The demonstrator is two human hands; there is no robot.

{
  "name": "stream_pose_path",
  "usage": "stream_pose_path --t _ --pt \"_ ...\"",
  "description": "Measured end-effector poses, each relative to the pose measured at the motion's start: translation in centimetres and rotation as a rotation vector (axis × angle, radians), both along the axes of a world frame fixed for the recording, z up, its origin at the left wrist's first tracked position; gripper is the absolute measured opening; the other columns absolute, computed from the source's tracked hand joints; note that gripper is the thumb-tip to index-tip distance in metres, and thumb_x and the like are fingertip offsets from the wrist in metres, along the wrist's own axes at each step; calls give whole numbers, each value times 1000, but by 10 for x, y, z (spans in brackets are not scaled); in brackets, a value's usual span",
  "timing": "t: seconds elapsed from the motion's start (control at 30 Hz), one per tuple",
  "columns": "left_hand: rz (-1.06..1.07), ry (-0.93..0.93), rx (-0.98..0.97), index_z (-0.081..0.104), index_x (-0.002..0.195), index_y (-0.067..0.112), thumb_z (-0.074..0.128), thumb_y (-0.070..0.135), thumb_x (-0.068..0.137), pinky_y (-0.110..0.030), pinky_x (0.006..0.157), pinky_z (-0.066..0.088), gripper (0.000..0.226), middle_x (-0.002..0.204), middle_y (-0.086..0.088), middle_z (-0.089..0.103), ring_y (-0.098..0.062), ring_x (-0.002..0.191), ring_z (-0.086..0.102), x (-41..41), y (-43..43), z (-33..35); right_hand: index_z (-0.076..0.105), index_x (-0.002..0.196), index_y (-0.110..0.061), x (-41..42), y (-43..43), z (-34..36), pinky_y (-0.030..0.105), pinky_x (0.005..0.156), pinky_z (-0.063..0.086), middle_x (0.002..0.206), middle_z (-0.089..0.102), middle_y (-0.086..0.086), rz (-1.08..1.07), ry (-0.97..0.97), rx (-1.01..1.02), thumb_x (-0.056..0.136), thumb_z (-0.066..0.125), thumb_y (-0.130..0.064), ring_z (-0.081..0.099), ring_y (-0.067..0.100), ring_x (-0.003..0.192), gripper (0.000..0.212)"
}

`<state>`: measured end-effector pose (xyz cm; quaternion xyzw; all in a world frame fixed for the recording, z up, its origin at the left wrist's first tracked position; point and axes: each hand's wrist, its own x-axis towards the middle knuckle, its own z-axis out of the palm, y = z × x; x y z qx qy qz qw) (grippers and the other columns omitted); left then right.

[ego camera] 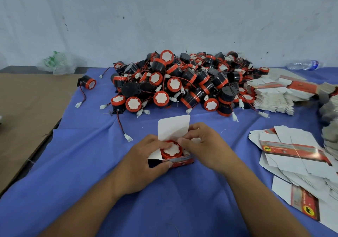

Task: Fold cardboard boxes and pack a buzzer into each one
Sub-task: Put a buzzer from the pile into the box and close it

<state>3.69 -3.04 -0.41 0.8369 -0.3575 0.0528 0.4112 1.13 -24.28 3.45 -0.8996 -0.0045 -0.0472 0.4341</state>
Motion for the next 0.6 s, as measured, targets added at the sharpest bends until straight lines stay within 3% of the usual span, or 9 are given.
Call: stream_pose_path --t 0.1,0.2,0.3,0.4,0.47,0.53,0.6 --pt "9 -12 -17 63 123 28 71 35 81 -12 92 43 43 118 18 51 -3 110 55 -1 -1 1 71 59 -15 3 6 -4 29 59 51 77 60 1 -120 -42 -61 87 73 -34 58 10 72 34" --pt "51 -44 -27 59 121 31 73 38 77 -11 90 42 47 119 20 50 -2 112 54 -2 -2 2 57 43 -19 6 9 -9 22 42 38 48 53 -6 -184 -31 22 85 75 -27 49 7 48 46" --pt "151 75 -111 43 123 41 78 42 68 -15 84 49 65 122 28 49 -2 104 61 -3 -2 2 65 79 -24 8 12 -12 28 53 49 78 68 -7 -289 22 190 82 76 -29 65 10 72 12" --pt "162 223 -357 37 123 37 89 22 67 -25 83 56 78 124 15 58 -10 104 67 -2 -6 -2 45 110 -28 10 12 -16 27 58 48 97 60 -5 -351 21 303 81 77 -28 63 13 84 43" --pt "163 271 -493 38 122 34 89 13 67 -17 85 53 78 120 7 66 -7 111 65 -4 -10 -5 35 116 -32 9 13 -17 24 59 48 100 56 -7 -356 -32 335 82 78 -27 61 10 84 55" --pt "190 324 -551 41 121 36 89 23 64 -14 88 51 76 122 7 66 -2 117 61 -5 -12 -5 29 117 -36 7 14 -19 17 57 44 101 51 -12 -368 -98 296 81 79 -28 59 6 85 62" --pt "236 287 -488 47 122 40 86 36 62 -14 90 50 72 129 13 59 2 120 56 -5 -12 -4 28 115 -36 7 15 -21 10 52 42 100 48 -15 -385 -161 254 79 82 -29 56 1 84 64"
